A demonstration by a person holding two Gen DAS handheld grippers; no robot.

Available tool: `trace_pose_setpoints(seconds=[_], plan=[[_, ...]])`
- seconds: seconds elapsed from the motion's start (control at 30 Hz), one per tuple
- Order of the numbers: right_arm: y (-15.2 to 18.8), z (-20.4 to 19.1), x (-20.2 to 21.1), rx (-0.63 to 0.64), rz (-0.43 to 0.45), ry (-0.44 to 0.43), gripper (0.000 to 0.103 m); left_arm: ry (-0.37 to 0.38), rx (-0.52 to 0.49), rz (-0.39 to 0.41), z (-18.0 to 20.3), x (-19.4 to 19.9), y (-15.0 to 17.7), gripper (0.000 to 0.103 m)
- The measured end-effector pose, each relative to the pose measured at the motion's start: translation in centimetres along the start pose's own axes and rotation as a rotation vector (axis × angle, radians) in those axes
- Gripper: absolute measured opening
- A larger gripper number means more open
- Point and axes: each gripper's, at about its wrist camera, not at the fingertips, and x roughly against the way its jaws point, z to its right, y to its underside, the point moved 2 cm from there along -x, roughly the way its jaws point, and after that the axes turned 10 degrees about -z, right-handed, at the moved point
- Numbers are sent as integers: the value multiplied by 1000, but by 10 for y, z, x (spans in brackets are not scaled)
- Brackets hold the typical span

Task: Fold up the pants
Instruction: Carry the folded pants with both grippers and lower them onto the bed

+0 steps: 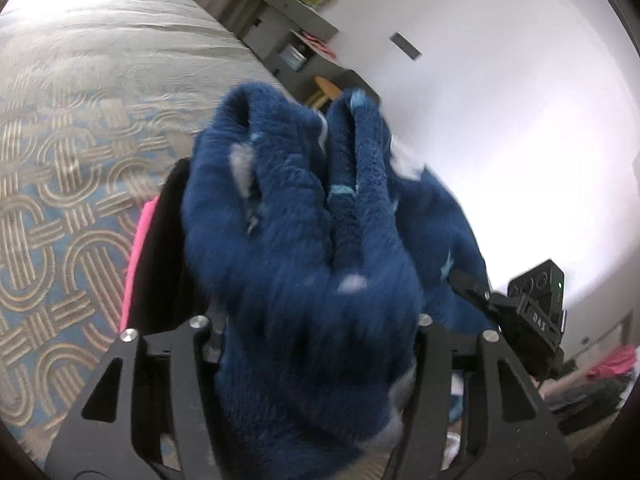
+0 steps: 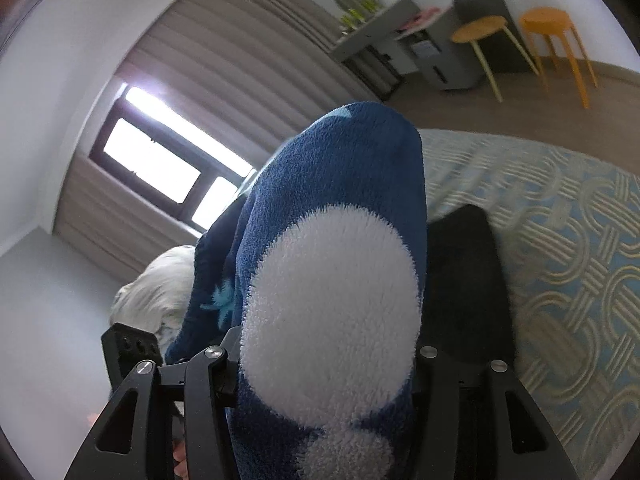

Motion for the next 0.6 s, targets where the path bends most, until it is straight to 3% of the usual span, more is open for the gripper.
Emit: trace_pose_setpoints(seconds=[0.07,0.13,0.2,0.3,0.37,0.43,0.57,0.6], plan=[[6,31,-12,-33,-22,8,64,14,18,11,-13,-4,5,78],[12,46,-12,-56,-23,-64,69,3,29,10,-6,2,18,81],[12,51,-3,-70,-26,-107,73,-57,1,2,4,15,23,81],[14,48,17,-81,0,-2,83,-180,-77,17,26,44,25,81],[17,39,35,-96,28,122,87,-262,-126,71,45,72,24,81],[19,27,50,-107,51,209,87,-282,-178,127,64,94,24,81],[26,-26,92,14,214,319,87,-279,-309,210,120,107,9,79],[24,-36,95,48,242,317,87,-281,-318,222,128,103,3,70]])
